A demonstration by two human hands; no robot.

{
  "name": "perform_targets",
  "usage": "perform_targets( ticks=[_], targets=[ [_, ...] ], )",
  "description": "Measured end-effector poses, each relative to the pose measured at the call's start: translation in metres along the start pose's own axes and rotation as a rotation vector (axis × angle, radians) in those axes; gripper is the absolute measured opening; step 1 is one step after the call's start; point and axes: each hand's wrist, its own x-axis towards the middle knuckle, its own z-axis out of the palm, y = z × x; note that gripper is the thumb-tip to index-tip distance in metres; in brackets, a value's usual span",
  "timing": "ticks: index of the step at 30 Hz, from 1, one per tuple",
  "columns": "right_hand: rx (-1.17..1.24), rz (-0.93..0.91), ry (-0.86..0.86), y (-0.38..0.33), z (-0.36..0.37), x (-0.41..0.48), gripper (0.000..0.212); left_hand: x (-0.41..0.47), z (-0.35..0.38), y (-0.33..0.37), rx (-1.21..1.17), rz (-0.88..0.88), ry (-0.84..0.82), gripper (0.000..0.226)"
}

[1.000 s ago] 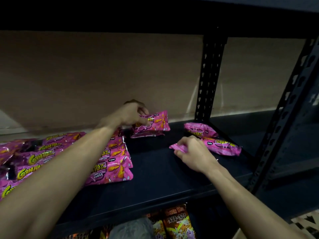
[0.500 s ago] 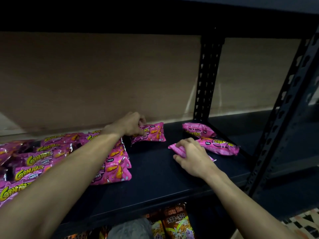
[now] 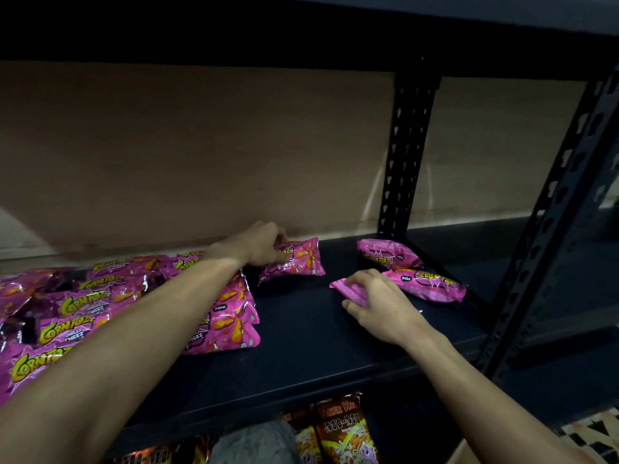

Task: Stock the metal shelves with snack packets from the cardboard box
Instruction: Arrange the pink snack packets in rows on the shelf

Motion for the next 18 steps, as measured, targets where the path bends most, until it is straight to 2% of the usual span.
perform_targets(
  ticks=[8, 14, 16, 18],
  targets=[
    [0.025, -0.013, 0.097, 0.006, -0.011, -0.011, 0.044, -0.013, -0.009, 0.008, -0.053, 0.043, 0.047, 0.047],
    [-0.196, 0.103, 0.119, 0.013, -0.01, -0.031, 0.062, -0.045, -0.015, 0.025, -0.041, 0.086, 0.051, 0.042],
    [-0.236, 0.126, 0.087, 0.013, -0.008, -0.033, 0.06, -0.058, -0.018, 0.033, -0.049, 0.114, 0.042, 0.044],
    [-0.172, 0.114, 0.107, 0.013, -0.005, -0.033, 0.052, -0.074, -0.021, 0.042, -0.079, 0.139, 0.057, 0.043]
  ],
)
